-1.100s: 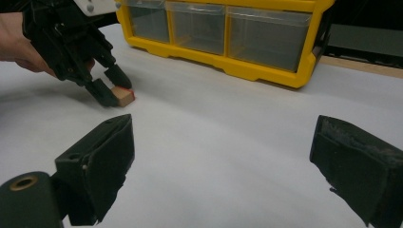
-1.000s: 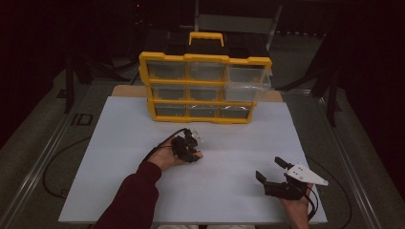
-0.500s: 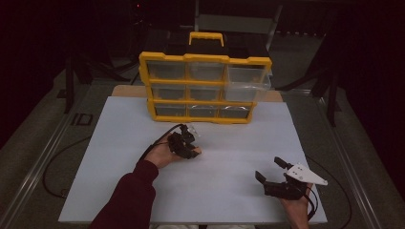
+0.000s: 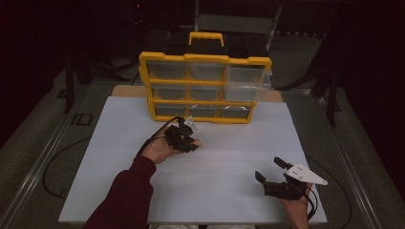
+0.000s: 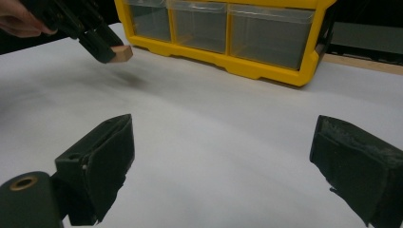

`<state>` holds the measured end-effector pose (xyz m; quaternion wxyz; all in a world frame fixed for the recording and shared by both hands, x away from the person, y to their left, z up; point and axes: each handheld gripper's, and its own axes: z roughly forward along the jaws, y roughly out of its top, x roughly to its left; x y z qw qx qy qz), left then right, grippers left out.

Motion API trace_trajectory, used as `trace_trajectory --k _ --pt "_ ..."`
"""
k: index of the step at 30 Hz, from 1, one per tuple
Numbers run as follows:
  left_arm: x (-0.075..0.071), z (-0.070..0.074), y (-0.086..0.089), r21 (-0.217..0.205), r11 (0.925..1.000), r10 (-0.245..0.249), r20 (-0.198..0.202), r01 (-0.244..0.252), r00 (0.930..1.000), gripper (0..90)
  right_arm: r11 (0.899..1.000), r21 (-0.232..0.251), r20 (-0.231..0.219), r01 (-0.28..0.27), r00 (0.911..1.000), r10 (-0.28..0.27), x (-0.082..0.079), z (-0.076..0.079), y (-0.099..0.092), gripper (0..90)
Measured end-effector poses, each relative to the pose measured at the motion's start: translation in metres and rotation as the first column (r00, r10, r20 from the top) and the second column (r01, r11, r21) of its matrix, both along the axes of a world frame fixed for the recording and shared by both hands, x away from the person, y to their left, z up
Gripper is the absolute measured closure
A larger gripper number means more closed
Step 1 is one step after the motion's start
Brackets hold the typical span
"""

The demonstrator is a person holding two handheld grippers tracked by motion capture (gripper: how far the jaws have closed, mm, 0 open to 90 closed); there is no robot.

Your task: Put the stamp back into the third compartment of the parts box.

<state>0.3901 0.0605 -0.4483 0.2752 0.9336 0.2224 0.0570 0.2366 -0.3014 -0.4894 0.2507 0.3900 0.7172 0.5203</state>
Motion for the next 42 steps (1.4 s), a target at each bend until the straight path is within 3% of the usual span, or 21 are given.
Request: trace_trajectory --k 20,42 --pt "0.005 0.041 0.004 -0.038 0.9992 0.017 0.026 -0.016 0.9995 66.8 1.0 0.003 -0.004 -0.004 1.0 0.004 0.001 -0.001 0.0 7.4" --pt "0.014 0.09 -0.001 -0.046 0.9987 -0.015 0.082 0.019 0.9965 66.7 1.0 0.018 0.0 0.003 1.0 -0.003 0.0 0.0 -0.003 7.4"
